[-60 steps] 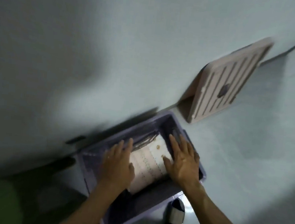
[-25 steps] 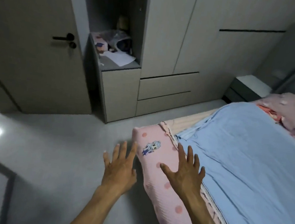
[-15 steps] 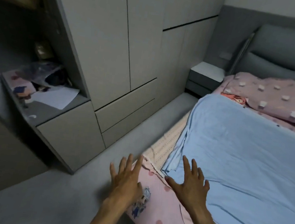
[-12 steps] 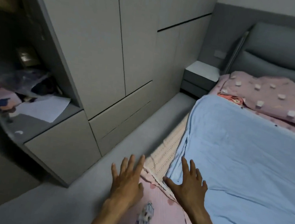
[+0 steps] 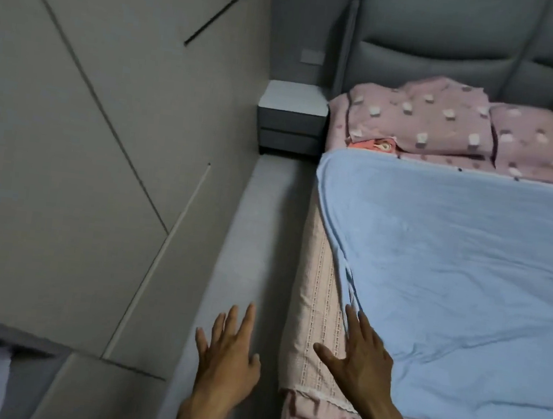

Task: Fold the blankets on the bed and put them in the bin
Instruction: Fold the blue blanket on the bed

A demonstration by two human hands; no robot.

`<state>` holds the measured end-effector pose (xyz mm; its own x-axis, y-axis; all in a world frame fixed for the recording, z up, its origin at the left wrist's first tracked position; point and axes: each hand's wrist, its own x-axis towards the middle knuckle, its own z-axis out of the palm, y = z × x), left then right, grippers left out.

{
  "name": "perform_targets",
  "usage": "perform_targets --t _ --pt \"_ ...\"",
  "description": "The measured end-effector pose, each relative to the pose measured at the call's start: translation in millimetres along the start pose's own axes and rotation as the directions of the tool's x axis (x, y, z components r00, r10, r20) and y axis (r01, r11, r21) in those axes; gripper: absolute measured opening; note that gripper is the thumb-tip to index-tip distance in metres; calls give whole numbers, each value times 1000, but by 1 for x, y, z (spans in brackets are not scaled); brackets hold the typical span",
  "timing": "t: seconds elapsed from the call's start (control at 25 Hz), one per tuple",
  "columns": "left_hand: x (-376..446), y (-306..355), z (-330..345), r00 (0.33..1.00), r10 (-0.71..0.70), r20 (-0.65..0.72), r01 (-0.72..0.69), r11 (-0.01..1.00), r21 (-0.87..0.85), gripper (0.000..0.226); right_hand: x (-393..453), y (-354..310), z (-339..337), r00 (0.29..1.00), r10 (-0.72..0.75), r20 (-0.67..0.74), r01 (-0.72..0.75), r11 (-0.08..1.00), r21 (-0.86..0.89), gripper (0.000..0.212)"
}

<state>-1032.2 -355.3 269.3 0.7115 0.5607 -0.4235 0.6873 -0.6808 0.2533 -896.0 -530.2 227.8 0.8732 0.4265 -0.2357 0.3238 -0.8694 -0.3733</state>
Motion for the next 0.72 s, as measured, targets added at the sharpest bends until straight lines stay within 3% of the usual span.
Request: perform_targets --t 0.12,0.28,0.4,0.48,0.6,0.72 --pt "89 1 -35 989 146 24 -147 986 71 82 40 -9 9 988 148 -40 -147 989 27 109" --pt "182 39 -61 942 325 82 -334 935 120 74 105 -5 19 941 327 -85 -316 941 125 132" --pt "252 76 -63 873 451 186 -482 855 190 68 141 -11 17 904 426 -34 -417 897 146 123" --pt "280 107 -50 795 532 292 -595 777 205 66 148 -6 22 857 516 1 -507 842 183 101" --pt "312 159 -31 623 630 463 -773 587 242 68 149 -1 32 745 663 -72 -631 736 247 91" --pt "358 196 12 400 733 551 -916 335 220 63 158 4 65 536 844 7 -793 501 346 91"
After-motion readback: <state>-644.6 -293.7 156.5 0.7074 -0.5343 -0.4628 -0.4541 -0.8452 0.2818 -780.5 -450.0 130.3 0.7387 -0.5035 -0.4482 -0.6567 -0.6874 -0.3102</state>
